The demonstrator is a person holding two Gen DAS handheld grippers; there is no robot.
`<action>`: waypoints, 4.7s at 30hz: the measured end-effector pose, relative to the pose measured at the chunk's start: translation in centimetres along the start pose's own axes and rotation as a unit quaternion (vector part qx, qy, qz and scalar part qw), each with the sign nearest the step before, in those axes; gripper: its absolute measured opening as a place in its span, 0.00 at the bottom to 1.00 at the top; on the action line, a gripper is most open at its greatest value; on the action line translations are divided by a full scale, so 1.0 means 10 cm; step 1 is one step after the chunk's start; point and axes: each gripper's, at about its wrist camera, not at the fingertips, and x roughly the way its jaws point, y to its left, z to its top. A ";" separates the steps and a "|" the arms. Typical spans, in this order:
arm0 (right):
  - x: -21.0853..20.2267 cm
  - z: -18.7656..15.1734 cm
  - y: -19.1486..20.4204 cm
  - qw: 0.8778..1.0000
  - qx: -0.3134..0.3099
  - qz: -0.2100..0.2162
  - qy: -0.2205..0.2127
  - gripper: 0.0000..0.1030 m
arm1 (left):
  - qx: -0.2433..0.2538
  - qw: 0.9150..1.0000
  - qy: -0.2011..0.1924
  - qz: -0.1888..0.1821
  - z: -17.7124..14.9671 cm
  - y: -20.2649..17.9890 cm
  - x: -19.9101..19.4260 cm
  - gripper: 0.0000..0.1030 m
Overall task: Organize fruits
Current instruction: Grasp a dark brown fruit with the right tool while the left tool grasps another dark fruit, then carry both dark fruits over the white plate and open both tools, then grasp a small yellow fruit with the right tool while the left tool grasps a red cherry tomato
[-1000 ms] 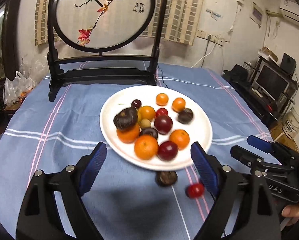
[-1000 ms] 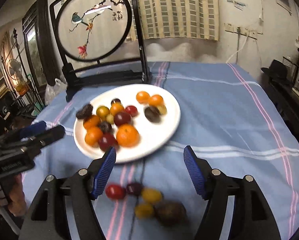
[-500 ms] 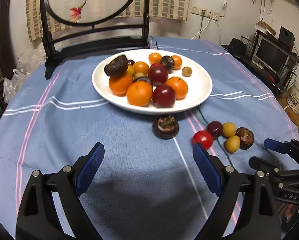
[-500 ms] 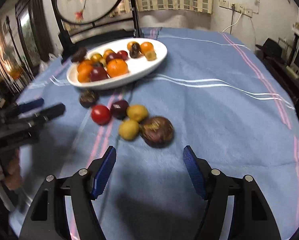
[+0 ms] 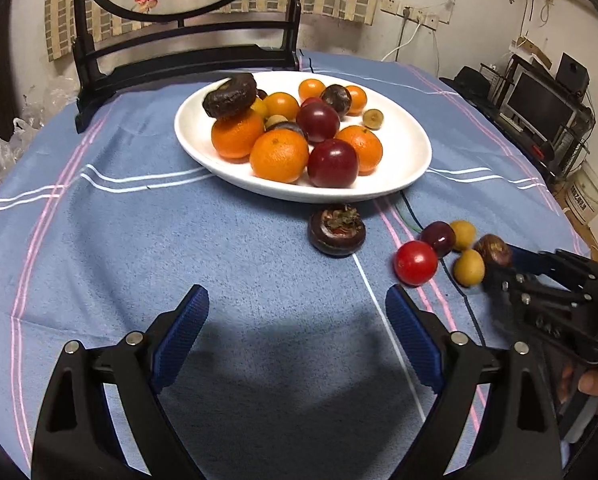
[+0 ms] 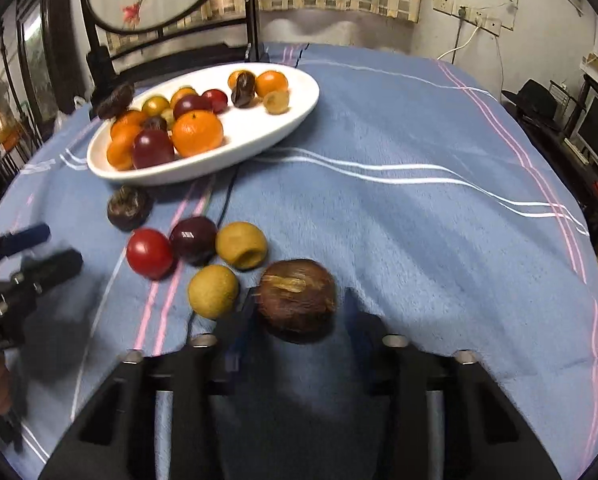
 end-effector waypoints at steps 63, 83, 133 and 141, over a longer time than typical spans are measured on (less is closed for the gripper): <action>0.06 1.08 0.30 0.993 -0.011 0.091 -0.079 0.39 | 0.001 0.998 -0.043 0.035 1.39 -0.22 0.18 0.38; -0.09 0.76 0.02 0.993 0.025 0.096 -0.061 0.59 | -0.010 0.995 -0.081 0.063 0.99 -0.26 -0.31 0.76; -0.08 -0.06 0.10 1.000 -0.015 0.022 -0.008 0.26 | 0.039 0.999 0.017 -0.014 -0.05 -0.46 0.05 0.78; -0.05 -0.04 -0.02 1.000 0.004 0.030 0.000 0.26 | 0.079 0.996 0.039 -0.004 0.08 -0.78 0.35 0.61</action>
